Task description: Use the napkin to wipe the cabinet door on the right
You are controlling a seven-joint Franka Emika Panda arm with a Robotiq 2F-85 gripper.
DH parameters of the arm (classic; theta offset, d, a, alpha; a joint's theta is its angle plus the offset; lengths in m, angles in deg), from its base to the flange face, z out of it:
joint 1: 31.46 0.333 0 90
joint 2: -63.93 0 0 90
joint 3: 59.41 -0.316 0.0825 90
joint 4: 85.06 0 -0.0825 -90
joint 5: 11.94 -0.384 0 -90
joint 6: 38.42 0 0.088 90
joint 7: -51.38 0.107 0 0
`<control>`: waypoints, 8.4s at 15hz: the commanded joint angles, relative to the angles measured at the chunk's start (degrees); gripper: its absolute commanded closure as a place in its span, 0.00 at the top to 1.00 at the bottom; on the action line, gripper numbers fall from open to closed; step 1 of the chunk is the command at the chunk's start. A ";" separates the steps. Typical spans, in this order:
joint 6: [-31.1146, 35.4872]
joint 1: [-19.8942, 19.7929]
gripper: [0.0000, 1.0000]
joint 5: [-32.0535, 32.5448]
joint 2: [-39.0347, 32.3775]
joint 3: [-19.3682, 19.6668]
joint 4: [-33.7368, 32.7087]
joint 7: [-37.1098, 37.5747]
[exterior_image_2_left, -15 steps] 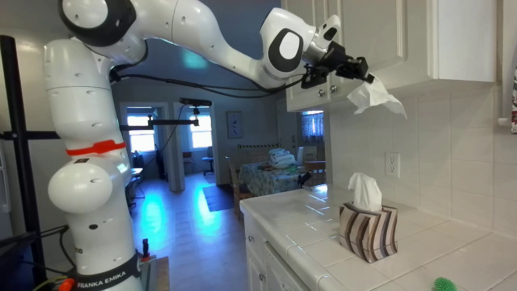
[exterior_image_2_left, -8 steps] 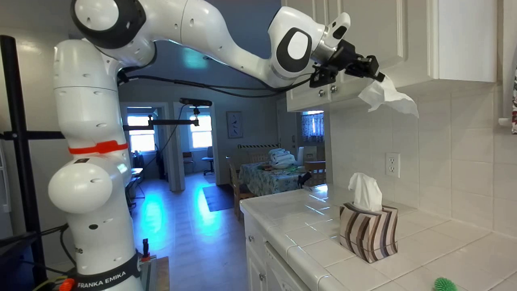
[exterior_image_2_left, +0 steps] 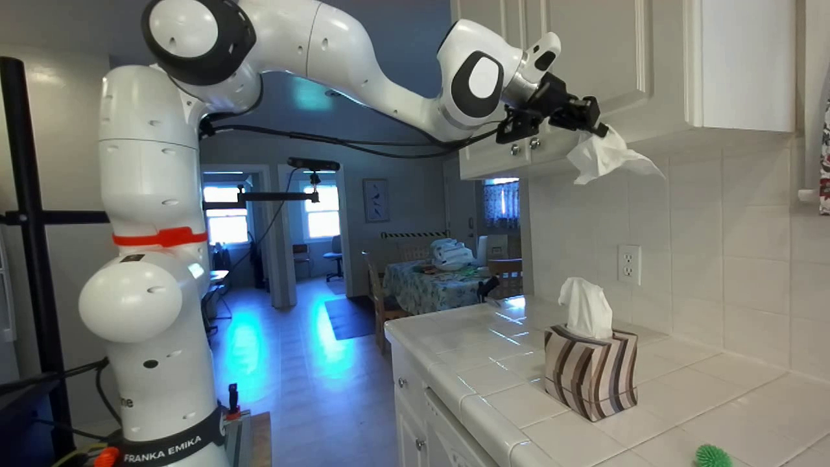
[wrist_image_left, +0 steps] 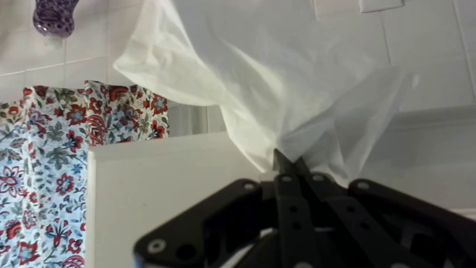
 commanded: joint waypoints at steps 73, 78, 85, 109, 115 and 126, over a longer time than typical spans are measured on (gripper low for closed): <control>0.95 1.18 0.00 6.42 0.35 -0.06 0.52 1.34; 2.37 -0.11 0.00 5.72 0.05 1.94 0.84 2.74; 1.52 -0.54 0.00 4.89 -1.41 2.39 0.01 3.01; -34.91 0.12 0.00 -12.96 -5.29 -9.95 0.68 -18.79; -37.83 0.45 0.00 -11.85 -6.62 -10.93 0.85 -20.05; -39.50 0.71 0.91 -11.58 -7.40 -11.49 0.82 -20.71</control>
